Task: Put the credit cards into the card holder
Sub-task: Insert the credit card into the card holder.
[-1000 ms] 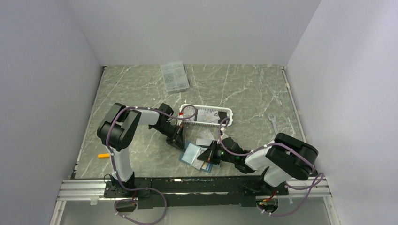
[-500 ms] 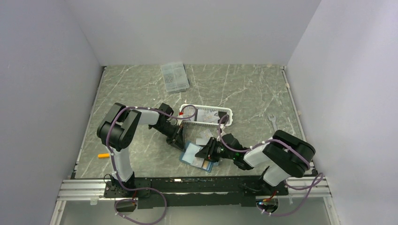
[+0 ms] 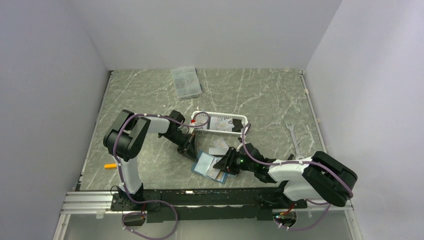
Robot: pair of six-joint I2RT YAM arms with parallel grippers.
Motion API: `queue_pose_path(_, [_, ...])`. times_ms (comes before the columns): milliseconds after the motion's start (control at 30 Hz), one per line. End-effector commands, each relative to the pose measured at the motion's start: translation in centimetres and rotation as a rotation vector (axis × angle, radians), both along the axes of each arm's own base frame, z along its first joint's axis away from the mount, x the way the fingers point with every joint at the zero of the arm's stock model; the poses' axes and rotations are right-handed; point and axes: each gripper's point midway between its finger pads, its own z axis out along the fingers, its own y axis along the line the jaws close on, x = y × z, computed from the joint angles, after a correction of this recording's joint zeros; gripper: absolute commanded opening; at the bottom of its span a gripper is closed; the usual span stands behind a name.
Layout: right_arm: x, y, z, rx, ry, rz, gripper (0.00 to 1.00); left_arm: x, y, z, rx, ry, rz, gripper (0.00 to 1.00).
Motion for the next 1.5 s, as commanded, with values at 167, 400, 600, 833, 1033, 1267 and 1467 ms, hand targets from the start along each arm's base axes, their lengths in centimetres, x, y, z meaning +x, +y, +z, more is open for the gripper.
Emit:
queue_pose_path(167, [-0.7, -1.2, -1.4, -0.057, 0.038, -0.003, 0.24, 0.2, -0.1, 0.5, -0.034, -0.02, -0.006, 0.0])
queue_pose_path(400, [-0.5, -1.8, -0.6, -0.031, 0.013, -0.04, 0.0, 0.2, -0.1, 0.3, -0.027, -0.018, -0.004, 0.0])
queue_pose_path(600, [0.2, -1.6, -0.4, -0.009, 0.0, -0.073, 0.0, 0.2, 0.0, -0.1, -0.011, -0.021, 0.001, 0.0])
queue_pose_path(833, [1.4, -2.3, 0.2, 0.029, -0.046, -0.175, 0.0, 0.2, 0.2, -1.0, 0.025, 0.003, 0.028, 0.0])
queue_pose_path(1033, [2.2, -2.3, 1.0, 0.053, -0.103, -0.226, 0.0, 0.9, -0.6, -0.6, -0.003, -0.005, 0.068, 0.0])
queue_pose_path(1267, [2.5, -2.2, 1.2, 0.072, -0.123, -0.246, 0.0, 0.9, -1.0, -0.7, 0.004, -0.002, 0.07, 0.0])
queue_pose_path(1467, [2.3, -1.7, 0.4, 0.059, -0.106, -0.228, 0.0, 0.7, -1.0, -0.6, -0.002, 0.01, 0.067, 0.0])
